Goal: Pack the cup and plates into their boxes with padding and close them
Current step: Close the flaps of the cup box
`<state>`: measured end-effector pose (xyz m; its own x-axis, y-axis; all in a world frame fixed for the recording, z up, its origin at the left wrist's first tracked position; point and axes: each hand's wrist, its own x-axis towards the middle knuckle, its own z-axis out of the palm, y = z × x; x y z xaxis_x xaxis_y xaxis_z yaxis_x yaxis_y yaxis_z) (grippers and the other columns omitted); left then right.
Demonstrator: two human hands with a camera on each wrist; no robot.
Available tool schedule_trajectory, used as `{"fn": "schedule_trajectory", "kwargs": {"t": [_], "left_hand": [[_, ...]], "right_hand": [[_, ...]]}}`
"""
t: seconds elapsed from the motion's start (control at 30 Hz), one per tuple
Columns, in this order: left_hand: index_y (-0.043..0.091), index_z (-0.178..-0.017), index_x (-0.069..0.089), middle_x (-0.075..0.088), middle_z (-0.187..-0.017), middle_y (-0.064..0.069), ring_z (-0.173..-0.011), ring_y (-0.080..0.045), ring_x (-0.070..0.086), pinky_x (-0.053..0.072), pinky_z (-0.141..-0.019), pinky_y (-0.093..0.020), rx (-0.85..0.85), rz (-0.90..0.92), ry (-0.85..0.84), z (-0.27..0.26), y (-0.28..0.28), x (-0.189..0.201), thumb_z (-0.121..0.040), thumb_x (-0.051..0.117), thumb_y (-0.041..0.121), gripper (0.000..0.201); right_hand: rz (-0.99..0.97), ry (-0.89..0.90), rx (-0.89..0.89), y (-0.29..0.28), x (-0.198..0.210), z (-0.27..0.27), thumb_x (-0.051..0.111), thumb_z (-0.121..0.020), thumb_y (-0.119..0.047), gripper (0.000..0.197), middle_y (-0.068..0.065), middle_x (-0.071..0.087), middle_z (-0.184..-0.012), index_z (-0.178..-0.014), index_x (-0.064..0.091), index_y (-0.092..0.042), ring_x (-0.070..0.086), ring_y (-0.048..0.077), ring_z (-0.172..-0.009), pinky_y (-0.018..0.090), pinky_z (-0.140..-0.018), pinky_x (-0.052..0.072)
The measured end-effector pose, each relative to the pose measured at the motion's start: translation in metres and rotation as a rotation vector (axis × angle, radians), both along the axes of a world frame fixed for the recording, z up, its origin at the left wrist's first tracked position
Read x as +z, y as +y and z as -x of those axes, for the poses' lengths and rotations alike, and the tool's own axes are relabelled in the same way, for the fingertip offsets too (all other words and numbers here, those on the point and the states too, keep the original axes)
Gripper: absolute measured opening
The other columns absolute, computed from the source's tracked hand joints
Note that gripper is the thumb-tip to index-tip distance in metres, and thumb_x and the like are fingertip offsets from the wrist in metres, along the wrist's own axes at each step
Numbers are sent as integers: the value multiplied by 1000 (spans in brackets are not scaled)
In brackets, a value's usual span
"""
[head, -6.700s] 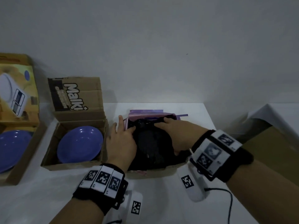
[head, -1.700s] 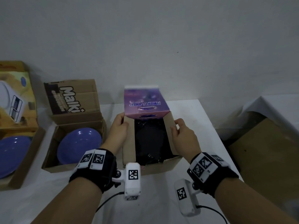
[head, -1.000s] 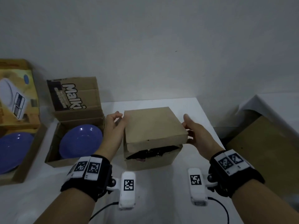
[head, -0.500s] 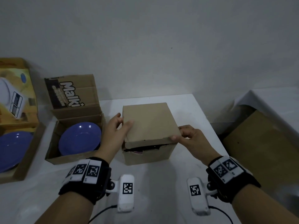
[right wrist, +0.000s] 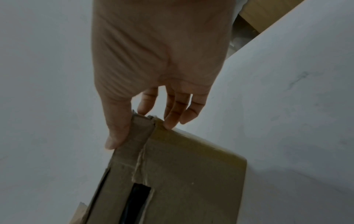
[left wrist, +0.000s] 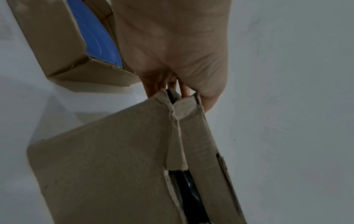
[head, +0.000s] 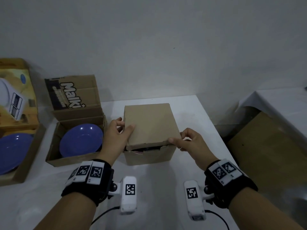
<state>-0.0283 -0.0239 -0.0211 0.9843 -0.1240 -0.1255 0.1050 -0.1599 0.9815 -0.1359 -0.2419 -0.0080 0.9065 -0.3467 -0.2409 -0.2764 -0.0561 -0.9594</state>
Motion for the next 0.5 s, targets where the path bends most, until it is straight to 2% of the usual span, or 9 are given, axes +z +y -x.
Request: {"fn": "schedule_trajectory", "kwargs": {"t": [0.13,0.27,0.33,0.4,0.43,0.5], "left_hand": [[22,-90,48,36,-147,3,-122,-18,48,47,-97,-36,29,6,-17,2,0,-4,-87,65,21,17],[15,-102,48,36,-147,3,-121,-19,49,47,-99,-40,42,-21,-34,3,-2,-6,-87,65,21,24],[16,-103,48,36,-146,4,-121,-18,49,48,-97,-39,44,-20,-27,3,-2,-5,-87,65,22,24],[22,-104,46,37,-145,5,-122,-18,49,50,-93,-37,42,-13,-20,3,-2,-4,-86,66,23,27],[25,-108,44,38,-142,5,-122,-18,49,51,-90,-35,42,0,-23,3,-1,-3,-85,66,22,31],[25,-121,39,39,-136,6,-121,-16,48,49,-87,-31,32,18,-48,4,-1,-2,-85,67,20,45]], "right_hand": [[-87,74,14,5,-3,-2,81,-70,-18,45,1,57,-74,-71,37,-18,52,16,-62,31,-64,43],[-37,105,-15,7,-5,-1,82,-69,-23,45,4,55,-80,-77,38,-16,51,17,-64,31,-63,44],[141,60,-81,8,-5,2,84,-66,-31,47,3,54,-84,-79,41,-16,49,16,-67,31,-65,44],[430,-69,-146,13,-2,7,79,-69,-39,43,-2,49,-77,-79,43,-19,44,11,-64,27,-61,43],[590,-176,-133,17,-1,11,74,-74,-41,36,-5,47,-72,-78,45,-20,41,7,-60,25,-57,42],[880,-363,19,28,1,18,63,-85,-40,20,-10,51,-70,-80,52,-23,43,3,-55,24,-50,43]]}}
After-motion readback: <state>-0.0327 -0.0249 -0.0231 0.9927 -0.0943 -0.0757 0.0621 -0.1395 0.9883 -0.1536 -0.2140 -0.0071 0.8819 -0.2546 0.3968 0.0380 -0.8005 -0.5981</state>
